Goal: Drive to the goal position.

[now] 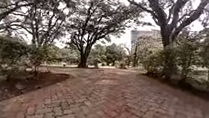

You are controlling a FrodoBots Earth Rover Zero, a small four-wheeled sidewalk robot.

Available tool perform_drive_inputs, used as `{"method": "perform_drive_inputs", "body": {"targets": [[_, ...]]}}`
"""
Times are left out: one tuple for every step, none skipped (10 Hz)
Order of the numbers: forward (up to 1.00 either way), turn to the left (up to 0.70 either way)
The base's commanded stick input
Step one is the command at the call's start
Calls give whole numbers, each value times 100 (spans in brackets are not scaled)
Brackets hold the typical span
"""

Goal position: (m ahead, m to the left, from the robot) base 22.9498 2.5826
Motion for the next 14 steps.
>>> {"method": "perform_drive_inputs", "body": {"targets": [[70, 0], [70, 0], [70, 0], [70, 0], [70, 0], [70, 0], [70, 0], [70, 0], [70, 0], [70, 0], [70, 0], [70, 0], [70, 0], [70, 0]]}}
